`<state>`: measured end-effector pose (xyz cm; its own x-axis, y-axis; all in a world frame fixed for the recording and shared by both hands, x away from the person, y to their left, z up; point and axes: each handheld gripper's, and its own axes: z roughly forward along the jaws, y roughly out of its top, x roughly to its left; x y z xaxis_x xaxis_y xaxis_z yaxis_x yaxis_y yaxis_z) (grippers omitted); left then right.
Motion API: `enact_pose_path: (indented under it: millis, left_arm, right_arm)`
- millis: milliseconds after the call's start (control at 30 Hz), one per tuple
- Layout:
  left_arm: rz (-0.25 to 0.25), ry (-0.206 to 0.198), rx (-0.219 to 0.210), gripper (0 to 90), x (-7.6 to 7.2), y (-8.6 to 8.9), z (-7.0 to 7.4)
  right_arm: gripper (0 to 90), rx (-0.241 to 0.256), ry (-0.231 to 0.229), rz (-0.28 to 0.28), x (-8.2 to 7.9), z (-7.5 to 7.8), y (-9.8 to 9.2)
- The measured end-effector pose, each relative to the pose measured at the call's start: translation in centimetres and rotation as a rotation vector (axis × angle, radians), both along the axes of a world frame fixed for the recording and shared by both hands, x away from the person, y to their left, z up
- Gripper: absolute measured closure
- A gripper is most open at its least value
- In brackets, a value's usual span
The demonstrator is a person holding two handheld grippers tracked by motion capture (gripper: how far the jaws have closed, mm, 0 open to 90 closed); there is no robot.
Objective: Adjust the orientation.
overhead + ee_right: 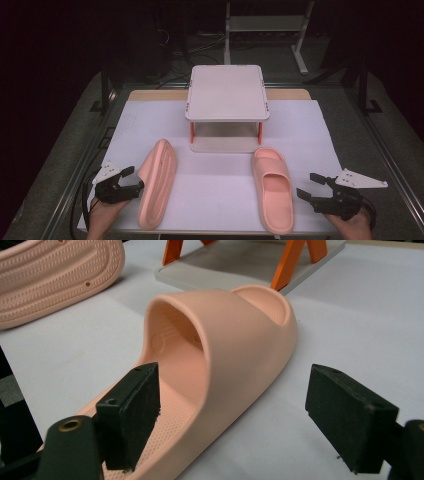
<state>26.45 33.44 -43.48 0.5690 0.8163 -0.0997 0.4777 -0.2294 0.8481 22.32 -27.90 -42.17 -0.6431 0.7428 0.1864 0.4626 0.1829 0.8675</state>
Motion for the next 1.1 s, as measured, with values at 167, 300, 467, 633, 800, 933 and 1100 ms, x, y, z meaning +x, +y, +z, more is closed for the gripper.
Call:
enact_pose_path:
  millis: [167, 300, 467, 633, 800, 933, 1100]
  left_arm:
    - [-0.006, -0.001, -0.001, 24.2, 0.1, -0.4, 0.0]
    - [-0.021, 0.001, -0.003, 24.1, 0.1, -0.8, 0.1]
    - [-0.027, -0.003, -0.008, 24.1, 0.1, -1.3, 0.2]
    - [-0.030, -0.023, 0.001, 24.1, 0.0, -1.8, 0.4]
    - [-0.033, -0.029, 0.001, 24.1, -0.1, -2.1, 0.5]
    - [-0.046, -0.032, -0.011, 24.1, -0.2, -2.3, 0.7]
    - [-0.059, -0.042, -0.029, 24.2, -0.3, -2.7, 0.9]
  right_arm:
    - [21.3, -0.021, 0.009, 0.011, 0.2, -0.2, 0.4]
    - [21.3, -0.030, 0.012, 0.015, 0.3, -0.2, 0.6]
    - [21.0, -0.056, 0.022, 0.017, 0.4, -0.3, 0.9]
    - [21.0, -0.075, 0.023, 0.024, 0.5, -0.4, 1.2]
    - [21.1, -0.081, 0.013, 0.026, 0.4, -0.3, 1.3]
    - [21.1, -0.081, 0.009, 0.025, 0.4, -0.2, 1.4]
    - [21.1, -0.080, 0.007, 0.033, 0.5, -0.2, 1.7]
